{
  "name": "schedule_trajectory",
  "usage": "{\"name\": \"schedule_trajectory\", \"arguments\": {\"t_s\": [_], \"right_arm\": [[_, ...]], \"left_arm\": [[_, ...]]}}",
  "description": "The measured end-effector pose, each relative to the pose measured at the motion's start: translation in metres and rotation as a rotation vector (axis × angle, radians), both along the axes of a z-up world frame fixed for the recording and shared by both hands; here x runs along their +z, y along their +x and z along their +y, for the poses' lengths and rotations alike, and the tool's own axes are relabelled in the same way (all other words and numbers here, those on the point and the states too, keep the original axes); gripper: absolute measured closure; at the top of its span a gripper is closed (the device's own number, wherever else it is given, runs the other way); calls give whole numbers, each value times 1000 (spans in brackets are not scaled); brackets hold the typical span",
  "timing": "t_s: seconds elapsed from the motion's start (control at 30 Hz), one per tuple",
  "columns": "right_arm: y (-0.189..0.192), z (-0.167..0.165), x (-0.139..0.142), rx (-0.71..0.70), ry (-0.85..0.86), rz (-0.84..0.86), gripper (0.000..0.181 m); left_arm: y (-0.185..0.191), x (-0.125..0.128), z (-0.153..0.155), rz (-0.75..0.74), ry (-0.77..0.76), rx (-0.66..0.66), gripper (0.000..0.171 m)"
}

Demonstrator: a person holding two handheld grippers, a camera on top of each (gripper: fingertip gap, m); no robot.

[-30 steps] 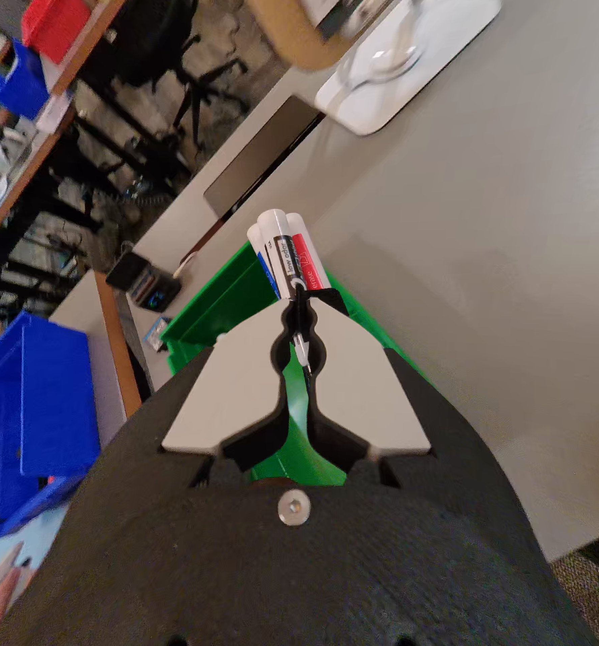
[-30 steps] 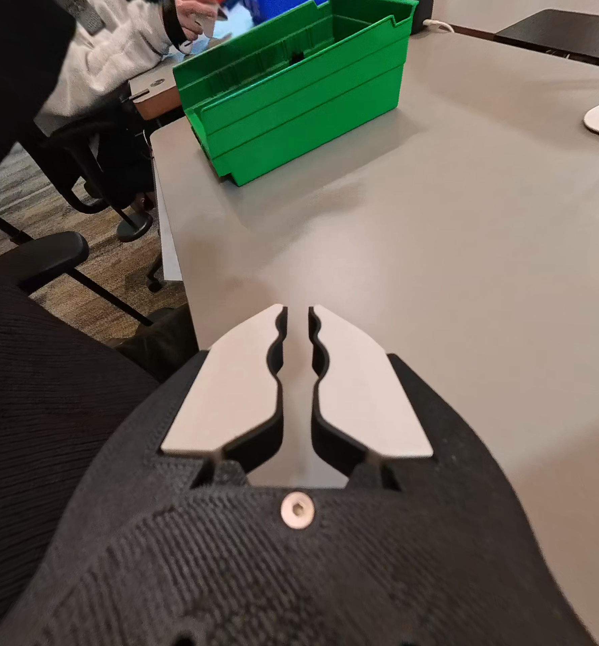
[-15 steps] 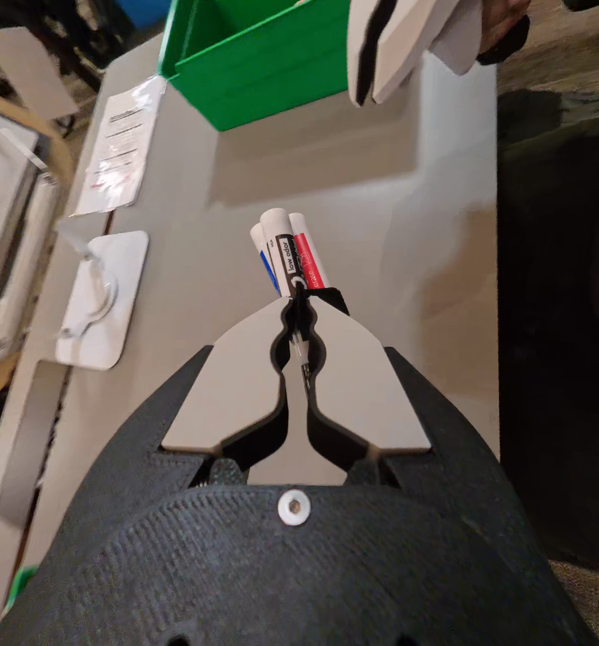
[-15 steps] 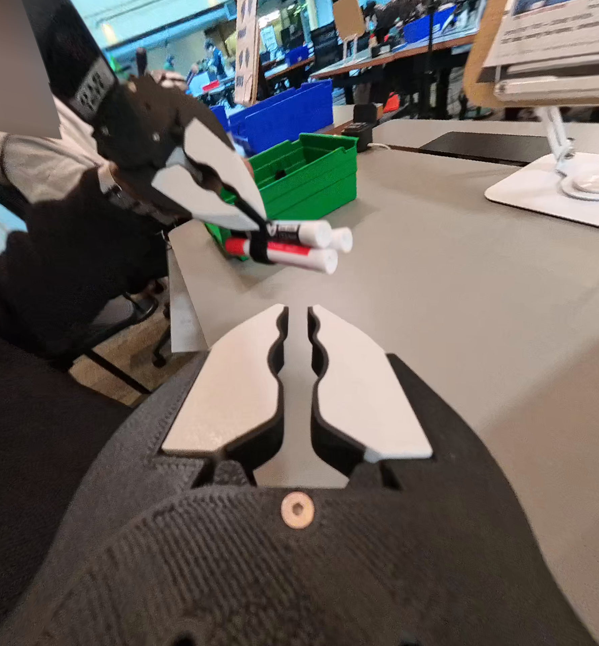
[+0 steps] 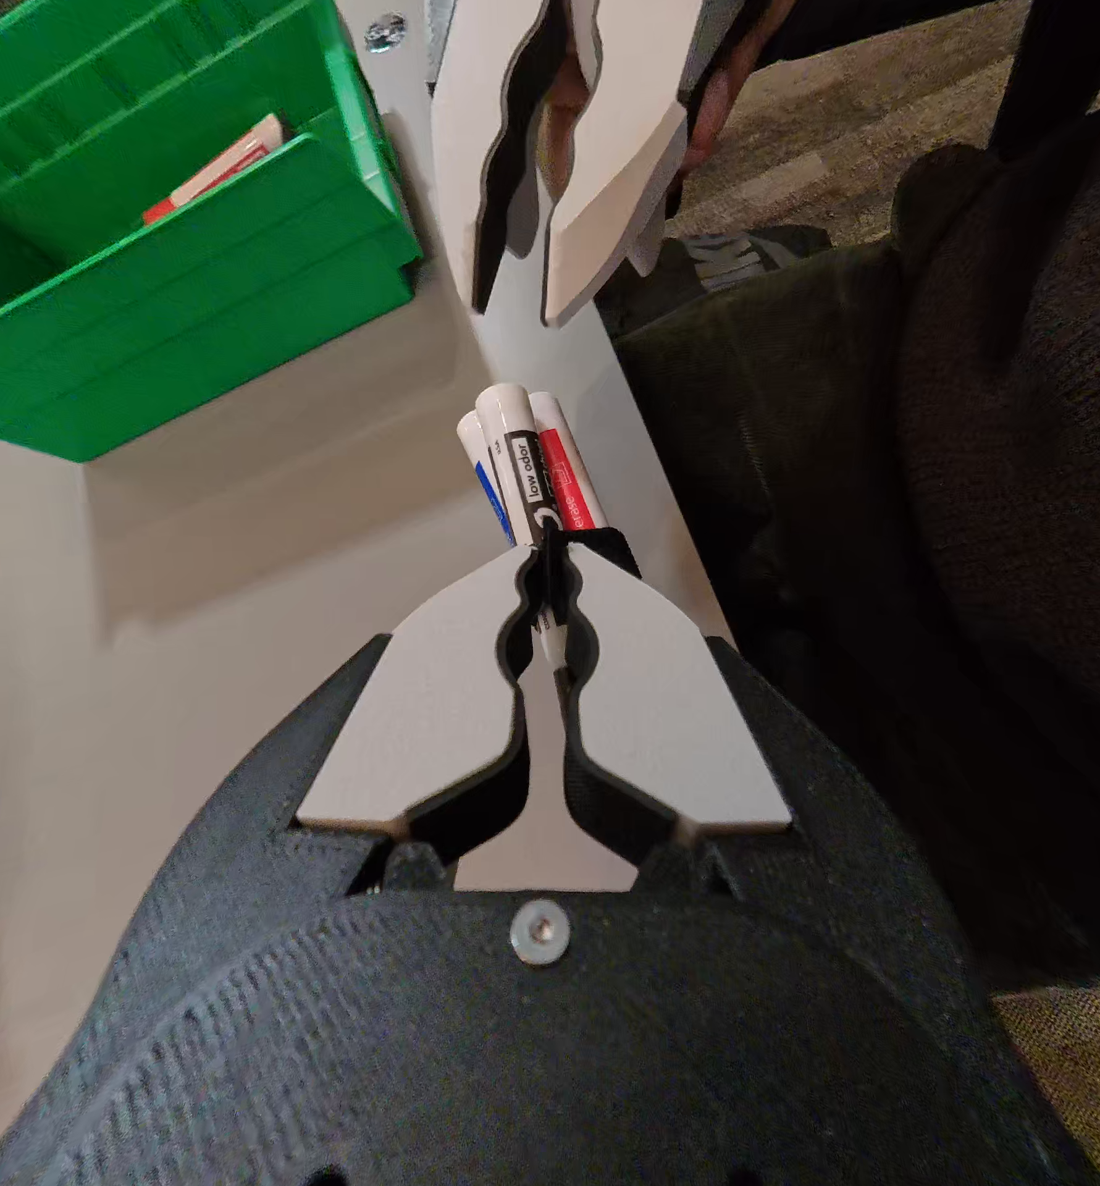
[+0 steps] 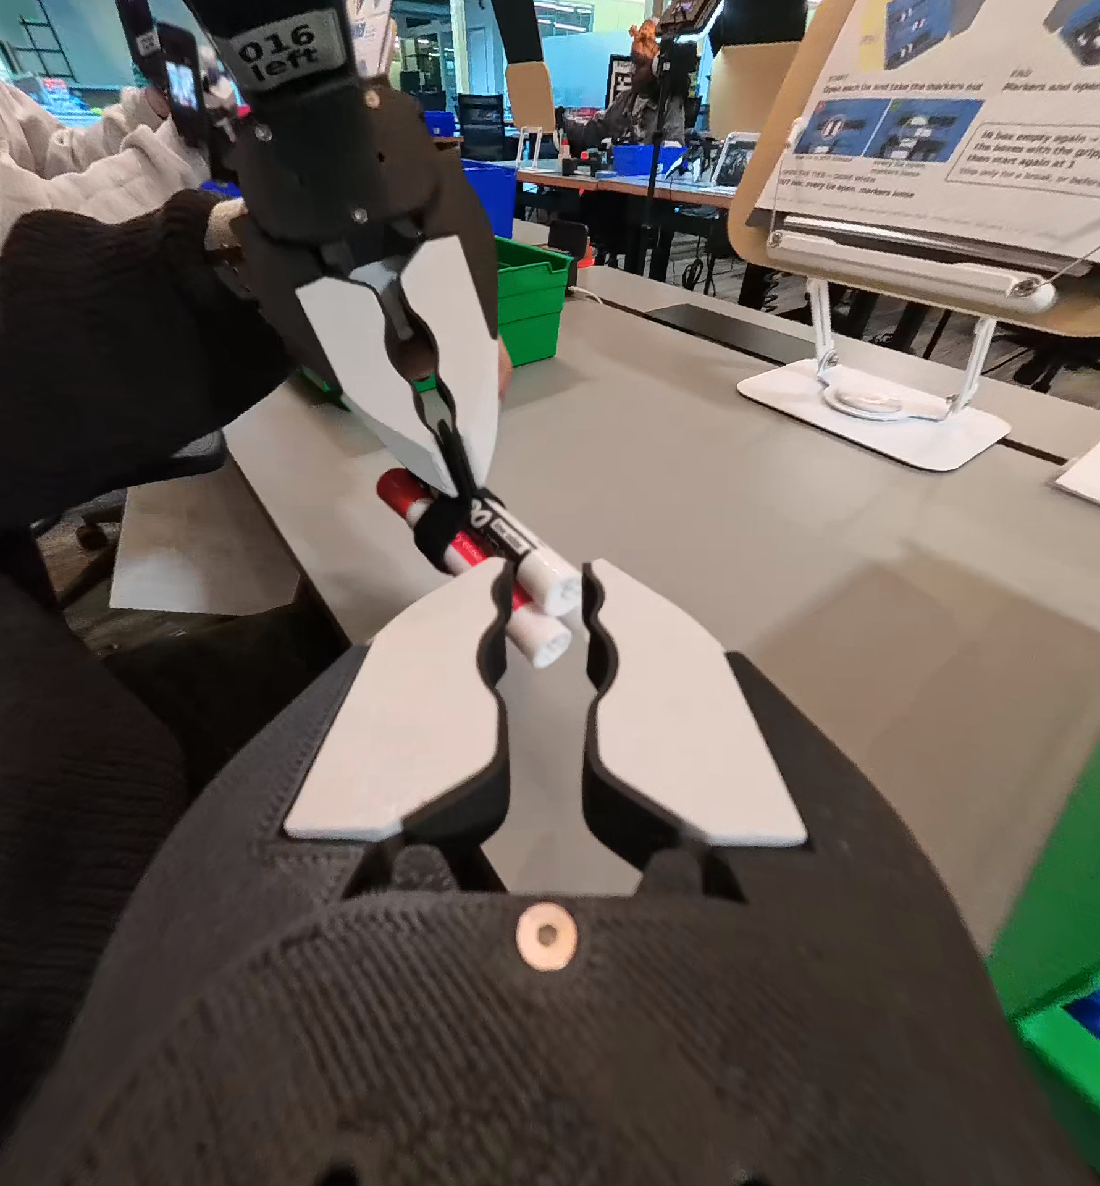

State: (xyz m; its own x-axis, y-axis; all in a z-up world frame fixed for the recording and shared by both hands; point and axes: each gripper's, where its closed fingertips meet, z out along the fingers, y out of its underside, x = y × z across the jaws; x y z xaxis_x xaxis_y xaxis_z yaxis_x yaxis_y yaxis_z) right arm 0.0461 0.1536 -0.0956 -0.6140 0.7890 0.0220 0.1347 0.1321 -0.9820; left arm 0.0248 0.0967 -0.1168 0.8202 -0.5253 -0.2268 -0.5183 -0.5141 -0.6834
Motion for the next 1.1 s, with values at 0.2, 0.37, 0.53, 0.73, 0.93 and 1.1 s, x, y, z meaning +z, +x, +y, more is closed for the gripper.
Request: {"name": "schedule_trajectory", "arguments": {"t_s": [0.2,0.37,0.53,0.73,0.93,1.1], "right_arm": [[2,-5,-5,49,40,4,158],[-6,-8,-11,90,105,8,147],[-18,-20,-7,155,51,-3,142],[-34,-42,-7,230,14,-19,139],[-48,-61,0,283,-63,-33,135],[-57,-70,3,316,-110,-52,132]], "left_arm": [[11,-1,3,-11,-12,-28,164],[6,-4,-7,-53,-11,9,164],[-5,-6,-24,-81,4,95,164],[-19,-2,-50,-62,23,228,164],[-25,8,-76,-44,51,334,164],[-26,10,-89,-39,54,383,165]]}}
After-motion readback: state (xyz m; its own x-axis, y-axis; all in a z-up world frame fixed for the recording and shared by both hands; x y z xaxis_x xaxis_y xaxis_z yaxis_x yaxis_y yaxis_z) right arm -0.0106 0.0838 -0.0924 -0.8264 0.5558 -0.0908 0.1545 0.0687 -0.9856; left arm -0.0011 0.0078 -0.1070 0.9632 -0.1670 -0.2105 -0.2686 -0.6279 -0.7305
